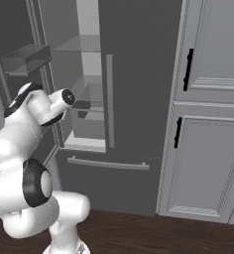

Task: Grab a lemon wedge from the fridge and one ice cube from the ice bowl, and put them in the glass of lemonade.

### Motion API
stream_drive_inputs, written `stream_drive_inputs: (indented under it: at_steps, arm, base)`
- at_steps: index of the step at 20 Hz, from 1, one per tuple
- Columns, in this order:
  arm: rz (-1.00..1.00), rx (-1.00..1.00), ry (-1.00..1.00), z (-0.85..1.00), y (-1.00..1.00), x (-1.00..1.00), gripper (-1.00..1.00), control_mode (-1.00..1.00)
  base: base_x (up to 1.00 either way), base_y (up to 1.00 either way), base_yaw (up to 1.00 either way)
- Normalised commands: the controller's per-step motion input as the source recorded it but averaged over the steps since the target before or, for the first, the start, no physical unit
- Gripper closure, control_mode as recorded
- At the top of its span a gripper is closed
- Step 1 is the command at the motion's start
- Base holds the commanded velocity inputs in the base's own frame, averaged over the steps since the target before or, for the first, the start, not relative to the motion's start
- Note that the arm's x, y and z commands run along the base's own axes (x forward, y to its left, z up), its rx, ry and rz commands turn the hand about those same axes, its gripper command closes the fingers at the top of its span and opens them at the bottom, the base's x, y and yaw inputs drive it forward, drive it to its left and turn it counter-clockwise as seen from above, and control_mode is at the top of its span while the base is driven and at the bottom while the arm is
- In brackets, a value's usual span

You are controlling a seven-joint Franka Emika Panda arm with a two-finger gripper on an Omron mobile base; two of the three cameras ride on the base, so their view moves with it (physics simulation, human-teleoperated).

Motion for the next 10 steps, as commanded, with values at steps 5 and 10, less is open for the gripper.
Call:
stream_drive_inputs:
  at_steps: [5,10]
  arm:
    - [-0.07,-0.31,-0.46,0.43,-1.00,0.00,-1.00,-1.00]
    - [-0.21,-0.26,-0.16,0.34,-1.00,0.00,-1.00,-1.00]
  base:
    - [0.00,0.00,0.00]
    - [0.00,0.00,0.00]
